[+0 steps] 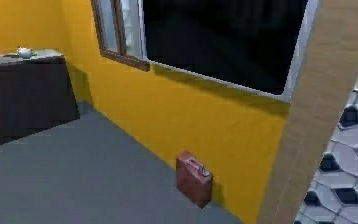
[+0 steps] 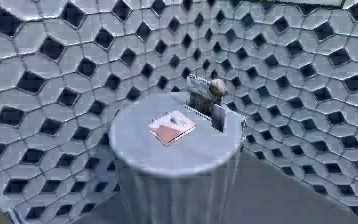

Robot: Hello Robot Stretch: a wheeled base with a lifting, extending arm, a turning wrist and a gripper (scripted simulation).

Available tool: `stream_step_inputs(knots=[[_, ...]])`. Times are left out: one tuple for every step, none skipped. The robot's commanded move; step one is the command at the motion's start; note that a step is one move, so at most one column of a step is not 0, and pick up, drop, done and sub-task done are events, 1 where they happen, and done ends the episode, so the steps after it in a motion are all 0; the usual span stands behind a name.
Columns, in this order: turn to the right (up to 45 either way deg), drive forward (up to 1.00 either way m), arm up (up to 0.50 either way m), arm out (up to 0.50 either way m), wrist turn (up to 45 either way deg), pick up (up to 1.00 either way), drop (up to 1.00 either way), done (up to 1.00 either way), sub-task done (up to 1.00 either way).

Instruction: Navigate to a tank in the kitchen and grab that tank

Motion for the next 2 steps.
stream_step_inputs(knots=[[0.0, 0.70, 0.00, 0.00, 0.0, 0.00, 0.00, 0.00, 0.00], [-45.0, 0.00, 0.00, 0.00, 0.0, 0.00, 0.00, 0.00, 0.00]])
